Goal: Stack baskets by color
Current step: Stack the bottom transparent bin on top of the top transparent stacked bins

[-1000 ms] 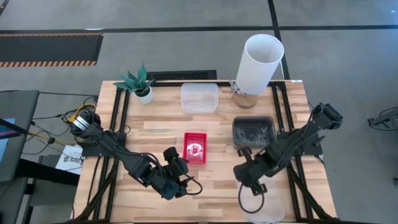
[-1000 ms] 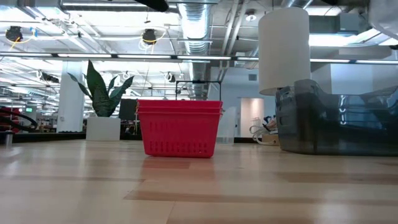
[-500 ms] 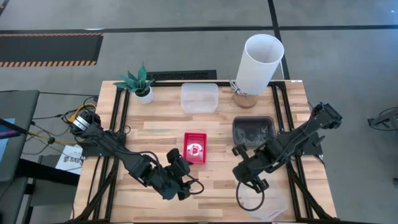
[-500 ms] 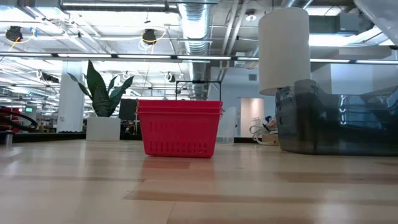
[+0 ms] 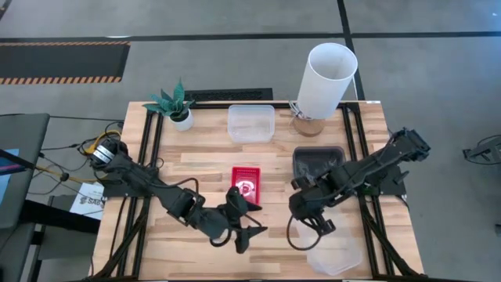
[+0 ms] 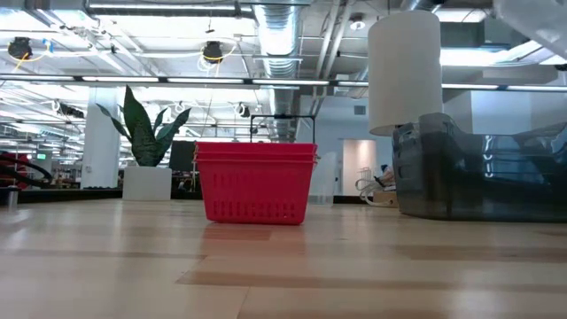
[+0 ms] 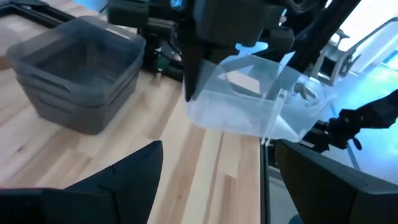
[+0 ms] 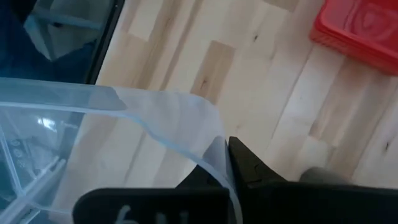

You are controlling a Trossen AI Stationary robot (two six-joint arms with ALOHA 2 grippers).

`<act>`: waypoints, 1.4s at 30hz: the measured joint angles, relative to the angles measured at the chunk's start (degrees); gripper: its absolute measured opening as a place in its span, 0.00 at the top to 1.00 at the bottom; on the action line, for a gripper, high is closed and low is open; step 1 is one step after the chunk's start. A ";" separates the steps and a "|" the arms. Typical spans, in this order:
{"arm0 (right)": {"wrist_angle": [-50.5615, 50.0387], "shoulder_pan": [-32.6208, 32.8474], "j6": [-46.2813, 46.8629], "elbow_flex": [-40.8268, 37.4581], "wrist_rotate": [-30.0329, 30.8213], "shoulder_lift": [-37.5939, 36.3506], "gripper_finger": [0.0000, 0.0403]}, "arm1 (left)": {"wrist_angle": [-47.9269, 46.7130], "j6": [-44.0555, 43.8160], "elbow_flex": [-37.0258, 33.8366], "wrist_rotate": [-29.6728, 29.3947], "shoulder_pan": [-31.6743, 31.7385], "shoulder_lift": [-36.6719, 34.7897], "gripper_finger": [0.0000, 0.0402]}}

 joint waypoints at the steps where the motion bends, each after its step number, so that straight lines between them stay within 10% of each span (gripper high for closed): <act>1: 0.00 -0.26 0.45 0.00 -0.22 0.00 1.00 | 0.30 0.45 0.01 0.65 0.47 0.00 0.26; 19: 4.83 -1.16 1.09 -0.44 3.01 6.26 1.00 | 9.43 9.24 0.02 0.55 2.89 10.98 0.26; 42: 14.66 3.30 -44.53 -0.44 3.35 23.19 1.00 | -12.19 9.51 0.07 10.21 -2.79 12.94 0.26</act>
